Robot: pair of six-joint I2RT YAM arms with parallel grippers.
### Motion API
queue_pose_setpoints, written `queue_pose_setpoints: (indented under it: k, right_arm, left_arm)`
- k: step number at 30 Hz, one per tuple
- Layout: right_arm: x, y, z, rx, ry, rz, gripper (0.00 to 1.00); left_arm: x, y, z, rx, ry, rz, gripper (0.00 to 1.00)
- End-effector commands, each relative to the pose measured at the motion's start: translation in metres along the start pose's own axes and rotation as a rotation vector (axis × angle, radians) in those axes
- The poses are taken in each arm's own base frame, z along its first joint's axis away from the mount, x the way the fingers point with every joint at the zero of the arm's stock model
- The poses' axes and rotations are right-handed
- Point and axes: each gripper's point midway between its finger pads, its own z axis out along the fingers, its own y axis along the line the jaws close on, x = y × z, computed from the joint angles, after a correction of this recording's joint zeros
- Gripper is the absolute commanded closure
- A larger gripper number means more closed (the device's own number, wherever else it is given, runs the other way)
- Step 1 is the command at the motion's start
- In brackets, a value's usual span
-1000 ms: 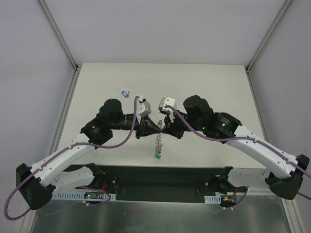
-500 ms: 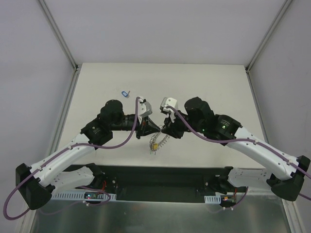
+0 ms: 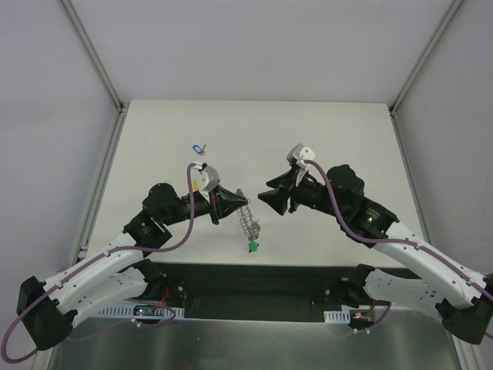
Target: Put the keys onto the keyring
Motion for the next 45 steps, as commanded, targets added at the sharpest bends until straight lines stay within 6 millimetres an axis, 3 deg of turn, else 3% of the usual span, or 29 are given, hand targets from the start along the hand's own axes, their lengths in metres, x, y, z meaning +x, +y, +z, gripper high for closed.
queue_pose_setpoints:
  k: [1,5,10,19,28,36,45]
  right_arm:
    - [-0.031,0.010,0.002,-0.101,-0.129,0.049,0.50]
    - [-0.020,0.003,0.005,-0.139,-0.140,0.095,0.54]
    - [-0.027,0.007,0.011,-0.246,-0.157,0.098,0.57]
    - [-0.027,0.018,0.025,-0.356,-0.124,0.089,0.61]
    - [-0.030,0.028,0.021,-0.417,-0.118,0.081,0.61]
    - [-0.035,0.029,0.022,-0.423,-0.124,0.075,0.63]
    - [-0.037,0.034,0.020,-0.458,-0.123,0.067,0.82]
  left_arm:
    - [-0.065,-0.007,-0.008,-0.013,-0.267,0.062,1.00]
    - [-0.077,-0.012,-0.012,0.001,-0.326,0.056,1.00]
    - [-0.084,-0.018,-0.011,0.033,-0.352,0.038,1.00]
    - [-0.087,-0.018,-0.005,0.051,-0.345,0.039,1.00]
    - [-0.088,-0.017,-0.003,0.052,-0.345,0.041,1.00]
    - [-0.091,-0.029,-0.002,0.118,-0.347,0.022,1.00]
    - [-0.097,-0.044,-0.004,0.200,-0.357,0.013,1.00]
